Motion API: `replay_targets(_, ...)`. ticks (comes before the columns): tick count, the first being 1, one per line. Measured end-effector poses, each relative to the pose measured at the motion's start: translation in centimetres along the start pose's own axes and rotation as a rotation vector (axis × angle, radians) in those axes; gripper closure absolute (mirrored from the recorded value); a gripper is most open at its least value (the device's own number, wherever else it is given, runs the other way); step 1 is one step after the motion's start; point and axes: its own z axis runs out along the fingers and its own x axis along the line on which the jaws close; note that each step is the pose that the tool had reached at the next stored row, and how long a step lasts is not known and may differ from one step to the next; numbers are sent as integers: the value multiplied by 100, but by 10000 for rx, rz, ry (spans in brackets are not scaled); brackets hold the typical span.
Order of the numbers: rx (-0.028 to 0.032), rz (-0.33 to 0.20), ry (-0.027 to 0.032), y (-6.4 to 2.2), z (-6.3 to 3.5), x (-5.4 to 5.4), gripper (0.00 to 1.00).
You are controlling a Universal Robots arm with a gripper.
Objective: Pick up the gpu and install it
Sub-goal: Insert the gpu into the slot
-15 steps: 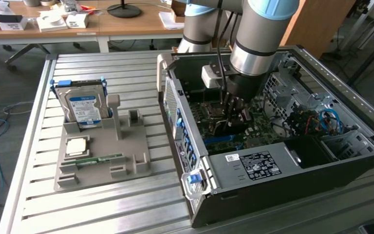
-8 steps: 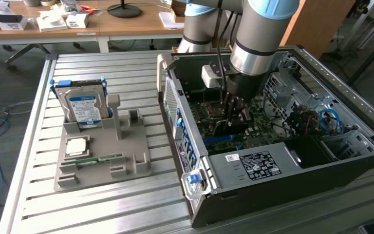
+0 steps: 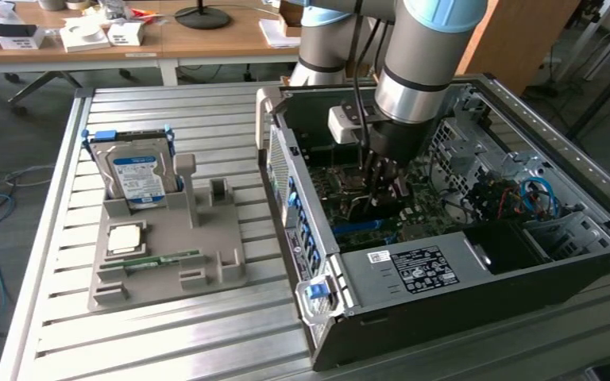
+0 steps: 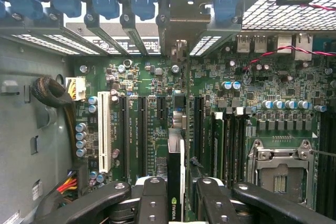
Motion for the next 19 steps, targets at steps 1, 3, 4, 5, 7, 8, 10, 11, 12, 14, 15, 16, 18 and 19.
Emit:
replay_targets(1, 1, 0, -1, 0, 1, 0, 74)
replay_targets(3, 1, 0, -2, 0, 1, 0, 74)
replay_targets(4, 1, 0, -1, 0, 1, 0, 74)
replay_targets(5, 1, 0, -1, 0, 1, 0, 74)
replay_targets(7, 1, 0, -1, 0, 1, 0, 74)
replay_targets(8, 1, 0, -3, 0, 3, 0, 74)
replay_targets(10, 1, 0, -2, 0, 8, 0, 74)
replay_targets(11, 1, 0, -2, 0, 11, 0, 74)
replay_targets(12, 2, 0, -2, 0, 13, 0, 74)
replay_targets(14, 1, 0, -1, 0, 13, 0, 74)
replay_targets(15, 1, 0, -1, 0, 13, 0, 74)
replay_targets(16, 0, 0, -1, 0, 15, 0, 74)
replay_targets(18, 1, -1, -2, 0, 23, 0, 74)
replay_targets(19, 1, -1, -2, 0, 23, 0, 74)
